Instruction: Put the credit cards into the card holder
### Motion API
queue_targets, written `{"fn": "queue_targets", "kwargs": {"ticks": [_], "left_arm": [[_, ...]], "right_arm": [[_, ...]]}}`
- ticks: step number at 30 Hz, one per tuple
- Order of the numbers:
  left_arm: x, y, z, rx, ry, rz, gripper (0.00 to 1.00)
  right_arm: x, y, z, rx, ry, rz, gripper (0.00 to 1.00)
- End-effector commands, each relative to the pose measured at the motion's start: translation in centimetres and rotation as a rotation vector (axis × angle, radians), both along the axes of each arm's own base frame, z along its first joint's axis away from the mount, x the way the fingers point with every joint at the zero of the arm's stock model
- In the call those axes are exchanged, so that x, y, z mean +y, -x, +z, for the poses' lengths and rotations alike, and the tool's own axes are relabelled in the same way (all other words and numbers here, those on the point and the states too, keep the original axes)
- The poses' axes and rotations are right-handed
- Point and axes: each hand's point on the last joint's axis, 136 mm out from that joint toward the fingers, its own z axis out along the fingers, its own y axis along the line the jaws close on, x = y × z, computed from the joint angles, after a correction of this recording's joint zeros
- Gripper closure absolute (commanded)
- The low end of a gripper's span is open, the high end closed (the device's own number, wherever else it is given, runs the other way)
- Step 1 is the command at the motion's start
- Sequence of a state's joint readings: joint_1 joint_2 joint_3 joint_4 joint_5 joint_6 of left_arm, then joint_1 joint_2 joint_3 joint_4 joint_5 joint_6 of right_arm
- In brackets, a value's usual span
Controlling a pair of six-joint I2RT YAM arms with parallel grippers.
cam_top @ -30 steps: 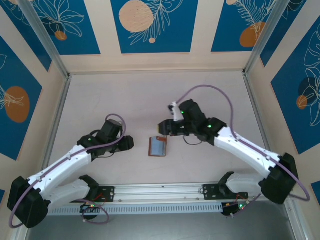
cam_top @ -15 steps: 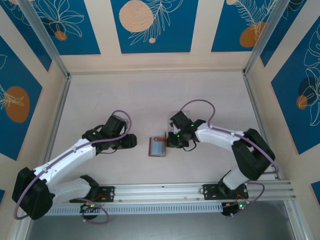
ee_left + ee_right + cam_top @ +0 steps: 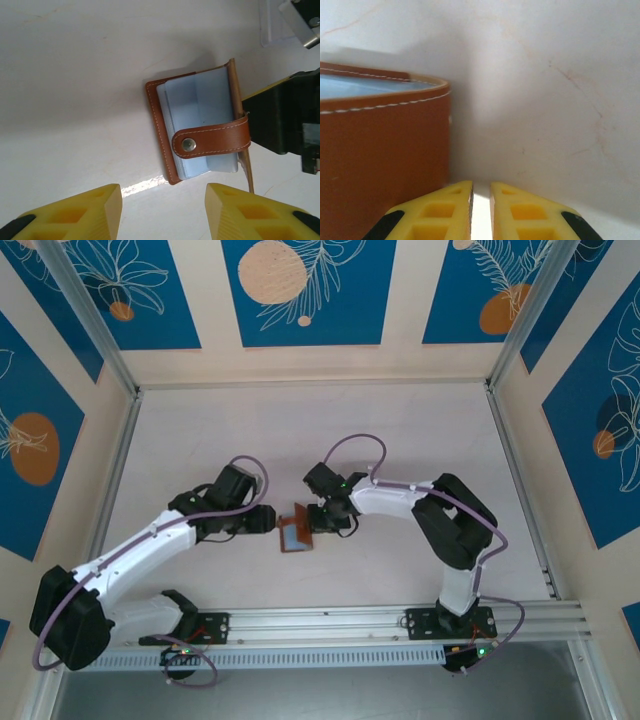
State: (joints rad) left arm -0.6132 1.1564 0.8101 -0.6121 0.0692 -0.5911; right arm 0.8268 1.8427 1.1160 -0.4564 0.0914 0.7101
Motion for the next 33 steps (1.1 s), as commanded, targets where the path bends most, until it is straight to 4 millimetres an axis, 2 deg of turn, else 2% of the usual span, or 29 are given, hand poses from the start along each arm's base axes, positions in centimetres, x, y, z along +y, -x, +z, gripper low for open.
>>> {"fn": "queue_targets", "kwargs": {"ticks": [1, 3, 7, 9, 12, 15, 21, 26, 28, 30, 32, 33], "left_arm": [[0.4, -0.2, 0.1, 0.002, -0.033, -0.016, 0.52], [0.9, 0.2, -0.9, 0.024, -0.048, -0.004, 0.53], [1.3, 1.0, -3.0, 0.072, 0.003, 0.031, 0.6], [1.2, 1.0, -3.5, 0.094, 0.054, 0.044, 0.63], [1.0, 1.0, -4.2, 0.108, 0.074, 0.046, 0.65], [0.7, 1.0, -5.1, 0.13, 0.074, 0.036, 0.65], [0.5, 1.2, -7.2, 0.172, 0.067, 0.032, 0.66], [1.1, 1.4, -8.3, 0.187, 0.036, 0.048, 0.67], [1.9, 1.4, -8.1, 0.18, 0.01, 0.075, 0.68], [3.5, 1.2, -7.1, 0.145, -0.033, 0.125, 0.69], [4.8, 0.9, -5.5, 0.09, -0.071, 0.156, 0.69], [4.8, 0.7, -4.5, 0.057, -0.064, 0.146, 0.68]], "right_arm": [[-0.6, 0.3, 0.8, -0.022, 0.056, 0.004, 0.81], [-0.6, 0.4, 2.2, -0.042, 0.041, 0.01, 0.81], [-0.5, 0.6, 4.7, -0.082, 0.01, 0.028, 0.81], [0.4, 0.9, 5.9, -0.089, -0.034, 0.058, 0.82], [1.7, 0.8, 6.5, -0.088, -0.077, 0.092, 0.82], [2.5, 0.4, 5.7, -0.067, -0.066, 0.11, 0.84], [3.7, 0.0, 2.7, -0.028, -0.041, 0.13, 0.88], [3.9, -0.3, 1.1, -0.012, -0.026, 0.12, 0.88], [4.0, -0.2, 0.5, -0.002, -0.018, 0.124, 0.88], [4.1, -0.2, 0.0, -0.005, 0.0, 0.13, 0.88], [4.0, -0.3, -0.4, -0.008, 0.027, 0.132, 0.88], [4.0, -0.3, -0.7, -0.008, 0.041, 0.133, 0.87]]}}
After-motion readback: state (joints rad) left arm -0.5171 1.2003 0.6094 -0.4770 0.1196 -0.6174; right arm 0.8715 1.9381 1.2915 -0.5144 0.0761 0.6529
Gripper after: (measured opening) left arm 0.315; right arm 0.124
